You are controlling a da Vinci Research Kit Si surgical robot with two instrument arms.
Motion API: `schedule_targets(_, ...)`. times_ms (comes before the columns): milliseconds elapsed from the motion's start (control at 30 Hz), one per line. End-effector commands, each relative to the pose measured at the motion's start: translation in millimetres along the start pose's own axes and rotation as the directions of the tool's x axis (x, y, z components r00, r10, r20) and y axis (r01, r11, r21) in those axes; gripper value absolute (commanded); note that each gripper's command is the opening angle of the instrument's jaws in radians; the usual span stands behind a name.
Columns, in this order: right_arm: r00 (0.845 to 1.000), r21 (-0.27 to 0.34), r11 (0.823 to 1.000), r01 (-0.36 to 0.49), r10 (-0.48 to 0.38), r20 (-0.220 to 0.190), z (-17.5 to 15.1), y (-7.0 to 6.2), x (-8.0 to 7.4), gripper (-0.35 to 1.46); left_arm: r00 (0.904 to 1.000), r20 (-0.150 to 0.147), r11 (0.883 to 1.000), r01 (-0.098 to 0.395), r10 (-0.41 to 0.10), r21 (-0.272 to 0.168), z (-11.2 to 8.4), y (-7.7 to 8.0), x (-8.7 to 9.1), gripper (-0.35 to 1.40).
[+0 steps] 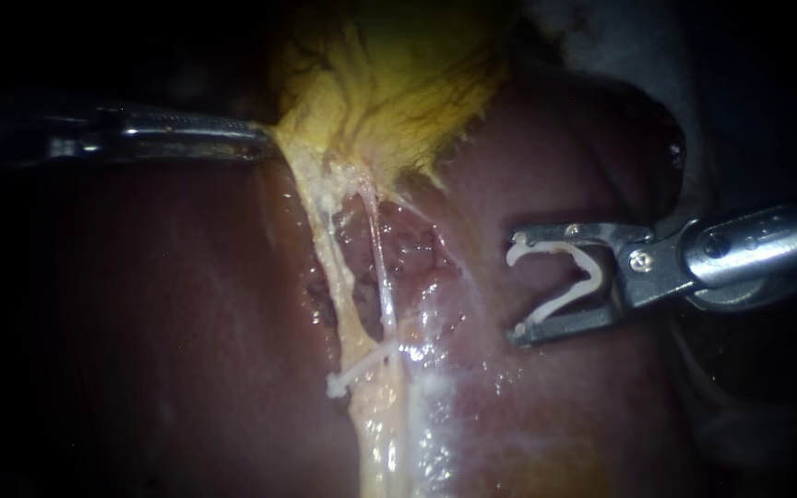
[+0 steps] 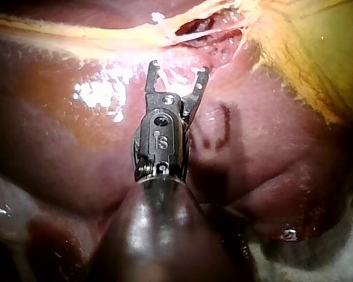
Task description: Clipping second clip left tube
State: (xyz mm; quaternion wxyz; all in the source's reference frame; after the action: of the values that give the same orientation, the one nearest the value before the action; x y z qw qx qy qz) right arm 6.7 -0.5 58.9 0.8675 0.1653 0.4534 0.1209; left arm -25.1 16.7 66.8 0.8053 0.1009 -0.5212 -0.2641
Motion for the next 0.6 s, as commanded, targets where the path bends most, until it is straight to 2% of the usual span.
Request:
schedule_targets(33,1.0,0.018,1.0,-0.002,0.002,-0.002,0.2,0.0,0.1,0.58,1.0,0.001,1.0,0.002,-0.002,-0.006,-0.1,-0.1,-0.1,-0.35)
schedule_targets(67,1.0,0.041,0.999,-0.003,0.003,-0.001,0.4,0.1,0.2,0.58,1.0,0.001,1.0,-0.004,0.004,-0.006,-0.1,-0.1,-0.1,-0.35)
schedule_targets(100,1.0,0.095,0.995,-0.004,0.005,-0.01,0.7,0.2,0.3,0.58,1.0,0.001,1.0,-0.004,0.004,-0.007,0.0,-0.1,0.0,-0.35)
schedule_targets(167,1.0,0.144,0.989,-0.017,0.02,-0.017,1.4,0.2,0.5,0.56,1.0,0.001,1.0,-0.004,0.004,-0.008,0.1,-0.2,0.0,-0.35)
schedule_targets(267,0.997,0.171,0.984,-0.057,0.066,-0.046,2.4,0.2,0.8,0.55,1.0,0.001,1.0,-0.004,0.004,-0.009,0.2,-0.3,0.0,-0.35)
schedule_targets(400,0.984,0.233,0.965,-0.117,0.145,-0.103,4.1,0.4,1.4,0.54,1.0,0.001,1.0,-0.004,0.004,-0.01,0.2,-0.3,0.0,-0.35)
schedule_targets(600,0.964,0.309,0.935,-0.174,0.226,-0.141,6.8,1.2,1.6,0.53,1.0,0.001,1.0,-0.004,0.004,-0.01,0.2,-0.4,-0.1,-0.35)
